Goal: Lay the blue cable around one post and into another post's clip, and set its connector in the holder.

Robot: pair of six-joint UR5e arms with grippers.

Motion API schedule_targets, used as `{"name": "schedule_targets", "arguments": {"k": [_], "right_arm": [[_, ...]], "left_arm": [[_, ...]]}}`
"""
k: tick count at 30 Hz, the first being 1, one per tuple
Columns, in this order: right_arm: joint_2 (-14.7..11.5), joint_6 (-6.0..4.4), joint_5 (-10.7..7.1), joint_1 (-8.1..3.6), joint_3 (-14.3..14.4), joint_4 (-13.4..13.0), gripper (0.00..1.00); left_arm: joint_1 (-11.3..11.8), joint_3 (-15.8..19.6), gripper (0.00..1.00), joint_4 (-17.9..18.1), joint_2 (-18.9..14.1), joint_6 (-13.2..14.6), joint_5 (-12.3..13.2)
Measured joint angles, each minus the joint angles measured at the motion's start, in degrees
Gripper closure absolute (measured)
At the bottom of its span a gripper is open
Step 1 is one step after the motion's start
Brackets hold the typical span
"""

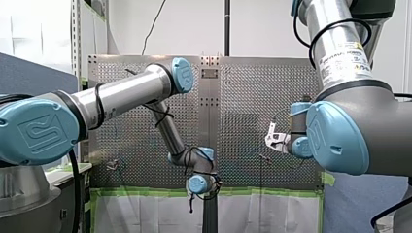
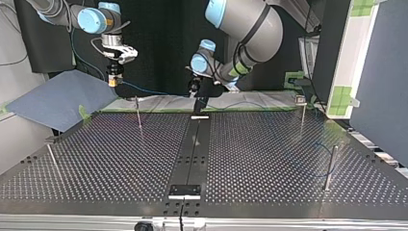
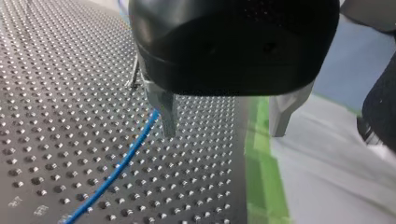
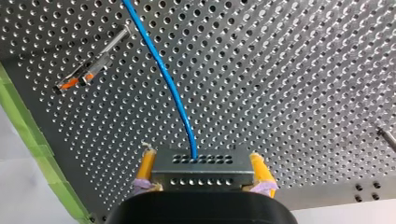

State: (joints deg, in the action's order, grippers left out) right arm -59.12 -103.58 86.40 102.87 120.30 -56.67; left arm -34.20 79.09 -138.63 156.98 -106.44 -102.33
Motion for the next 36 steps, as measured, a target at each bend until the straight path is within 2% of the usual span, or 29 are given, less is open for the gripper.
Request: {"name": "schedule_targets", "arguments": {"k": [4,8,18,27,36], "right_arm": [[0.0,-0.07,0.0,-0.17,-0.01,-0.54,1.0],[0.0,-0.28,0.0,-0.38,-0.04,-1.45,1.0],[0.04,-0.22,0.0,-0.27,-0.12,-1.65,1.0],[0.08,-0.04,0.0,-0.02,-0.14,-0.9,1.0],[0.09,-0.04,-0.08,0.08,-0.14,-0.21,1.0]], "left_arm": [[0.0,-0.4,0.05,-1.9,-0.73,1.26,-0.17],[-0.2,1.07,0.05,-2.7,-1.32,1.66,-0.13],[-0.28,5.51,0.05,0.97,-1.78,1.85,0.51],[-0.7,5.9,0.05,1.59,-4.78,1.57,0.02],[-0.47,5.54,0.05,3.25,-5.13,-0.65,0.58]]}}
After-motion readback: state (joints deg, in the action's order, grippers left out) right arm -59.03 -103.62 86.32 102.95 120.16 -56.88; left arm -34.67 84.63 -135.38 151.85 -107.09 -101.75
